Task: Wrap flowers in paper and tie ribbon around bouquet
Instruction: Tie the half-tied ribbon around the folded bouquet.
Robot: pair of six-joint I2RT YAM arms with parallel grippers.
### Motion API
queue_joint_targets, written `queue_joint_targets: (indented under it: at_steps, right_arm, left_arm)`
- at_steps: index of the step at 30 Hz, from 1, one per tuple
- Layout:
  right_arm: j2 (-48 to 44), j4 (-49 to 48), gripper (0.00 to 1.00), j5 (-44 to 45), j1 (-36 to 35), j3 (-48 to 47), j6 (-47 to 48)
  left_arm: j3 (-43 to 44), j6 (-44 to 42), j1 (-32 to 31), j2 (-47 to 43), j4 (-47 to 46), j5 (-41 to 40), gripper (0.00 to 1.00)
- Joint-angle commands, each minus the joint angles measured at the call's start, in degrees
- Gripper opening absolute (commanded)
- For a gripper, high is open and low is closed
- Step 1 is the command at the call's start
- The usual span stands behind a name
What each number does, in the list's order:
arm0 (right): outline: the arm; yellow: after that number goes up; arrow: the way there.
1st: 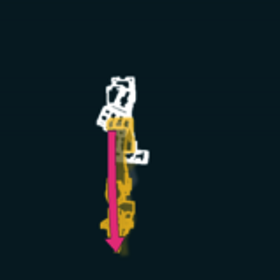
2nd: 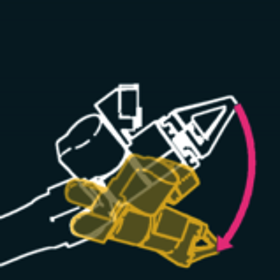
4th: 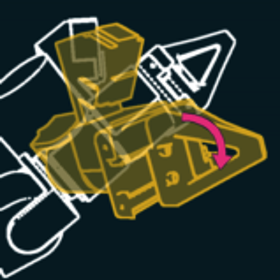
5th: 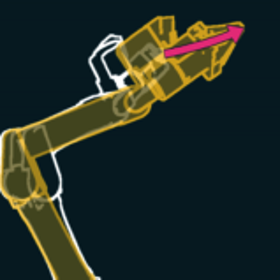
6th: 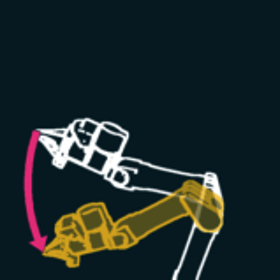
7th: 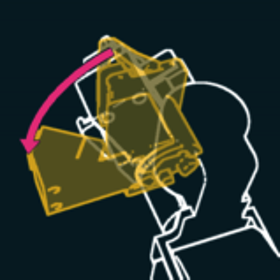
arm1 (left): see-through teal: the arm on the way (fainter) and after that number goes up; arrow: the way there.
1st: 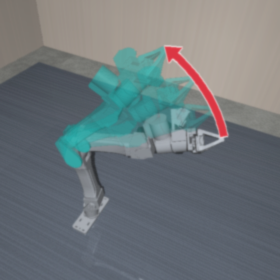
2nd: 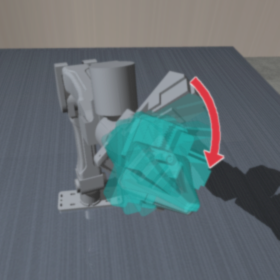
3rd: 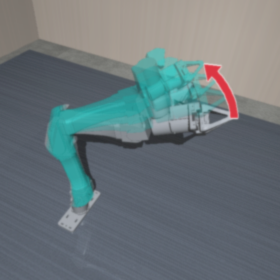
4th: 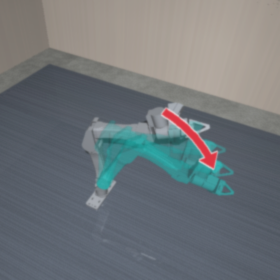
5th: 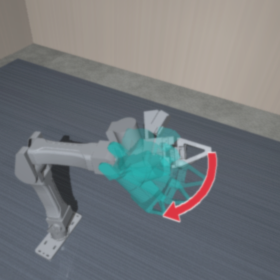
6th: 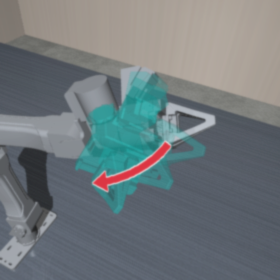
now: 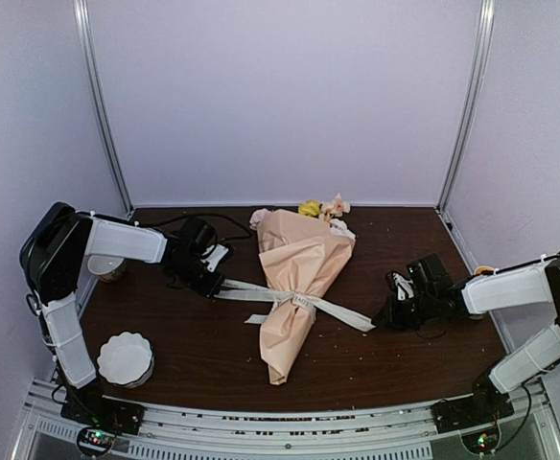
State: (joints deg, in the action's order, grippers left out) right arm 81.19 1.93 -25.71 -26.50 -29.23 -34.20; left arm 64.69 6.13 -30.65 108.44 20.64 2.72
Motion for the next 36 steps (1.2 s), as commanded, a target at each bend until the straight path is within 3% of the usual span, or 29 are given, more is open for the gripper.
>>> queue_joint_targets:
  at_steps: [1, 20, 25, 28, 32, 36]
  right_arm:
    - [1.92, 2.47, 0.0, 0.95, 1.1, 0.48, 0.84]
    - [1.36, 3.49, 0.0, 2.43, 3.12, 1.74, 1.1]
    - [2.91, 3.28, 0.0, -0.18, 3.15, 0.0, 2.4]
    - [4.72, 5.31, 0.14, -4.0, 2.89, -4.95, 4.14]
    - [1.38, 10.07, 0.33, -0.21, 2.86, -10.52, 6.82]
    - [-1.64, 8.17, 0.38, 1.07, 0.6, -12.97, 7.59]
  left_arm:
    - [-0.95, 0.2, 1.25, 3.74, 3.13, -1.86, 0.0]
    - [-0.97, 0.02, 1.29, 5.24, 2.87, -1.09, 0.0]
    - [0.24, -0.85, 1.27, 5.28, 3.07, 3.99, 0.0]
    - [0.24, -1.06, 1.15, 4.43, 0.5, 10.51, 0.0]
    - [0.14, -1.61, 0.32, 3.5, -0.75, 11.37, 0.04]
    - [-0.4, -2.08, 0.23, 3.41, -0.87, 11.46, 0.05]
